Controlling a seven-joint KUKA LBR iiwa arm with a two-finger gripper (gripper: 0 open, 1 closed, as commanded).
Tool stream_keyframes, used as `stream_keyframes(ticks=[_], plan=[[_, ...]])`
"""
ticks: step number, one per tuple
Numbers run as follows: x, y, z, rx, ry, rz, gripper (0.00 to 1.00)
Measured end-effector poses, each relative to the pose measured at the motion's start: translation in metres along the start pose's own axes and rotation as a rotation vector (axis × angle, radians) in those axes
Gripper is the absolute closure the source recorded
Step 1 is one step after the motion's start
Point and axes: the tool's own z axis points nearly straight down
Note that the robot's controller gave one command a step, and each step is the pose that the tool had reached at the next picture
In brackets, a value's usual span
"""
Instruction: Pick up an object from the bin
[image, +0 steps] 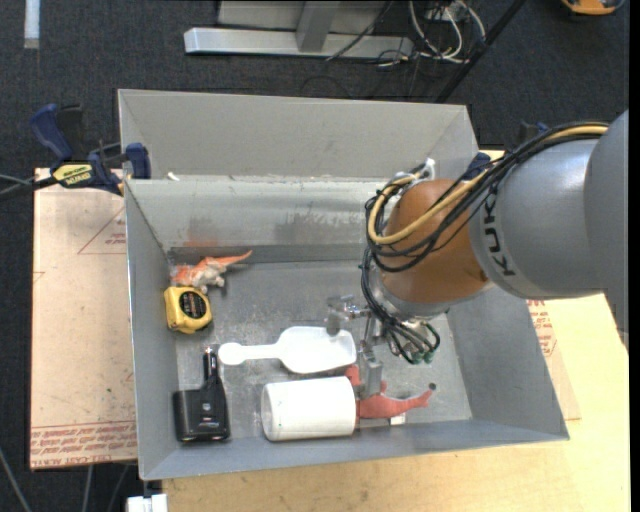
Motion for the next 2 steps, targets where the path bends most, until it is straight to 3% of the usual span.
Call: stream_keyframes(ticks=[1, 2], plan=[[0.0023, 0.0341, 0.0204, 0.001, 0.002, 0.02, 0.0], [0.0117, 0.0407, 0.0246, -0.001, -0.005, -0.101, 1.0]])
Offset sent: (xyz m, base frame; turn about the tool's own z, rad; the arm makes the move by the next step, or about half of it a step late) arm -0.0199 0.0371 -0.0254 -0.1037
